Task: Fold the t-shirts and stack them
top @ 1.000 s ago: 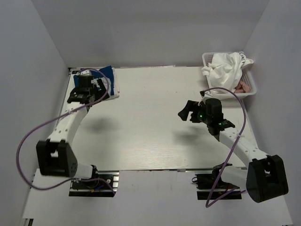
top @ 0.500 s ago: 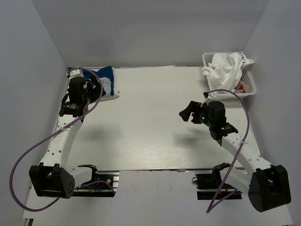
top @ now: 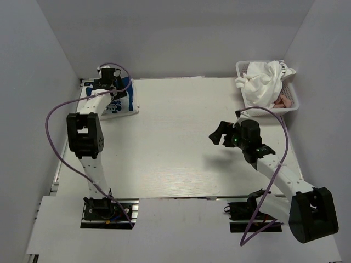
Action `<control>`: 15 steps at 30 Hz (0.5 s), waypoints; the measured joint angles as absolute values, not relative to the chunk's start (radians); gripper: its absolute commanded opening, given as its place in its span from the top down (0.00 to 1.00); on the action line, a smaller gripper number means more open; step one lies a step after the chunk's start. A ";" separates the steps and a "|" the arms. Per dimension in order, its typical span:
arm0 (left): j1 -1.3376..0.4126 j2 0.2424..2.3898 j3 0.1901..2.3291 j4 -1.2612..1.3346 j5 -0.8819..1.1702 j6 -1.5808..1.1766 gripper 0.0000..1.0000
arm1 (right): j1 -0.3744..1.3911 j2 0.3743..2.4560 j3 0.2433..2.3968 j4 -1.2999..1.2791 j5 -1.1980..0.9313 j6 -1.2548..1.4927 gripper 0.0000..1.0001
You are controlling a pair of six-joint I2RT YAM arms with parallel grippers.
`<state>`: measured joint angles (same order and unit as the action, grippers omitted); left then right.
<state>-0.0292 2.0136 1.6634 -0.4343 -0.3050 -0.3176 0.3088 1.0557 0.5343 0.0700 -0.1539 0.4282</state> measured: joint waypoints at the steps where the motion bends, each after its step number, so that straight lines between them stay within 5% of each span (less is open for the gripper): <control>1: -0.020 2.053 1.679 -0.437 -0.306 -0.287 0.00 | 0.309 1.063 0.534 0.064 -0.147 0.426 0.10; 15: 0.090 2.218 1.719 -0.377 -0.106 0.002 0.00 | 0.309 1.259 0.602 0.039 -0.122 0.408 0.10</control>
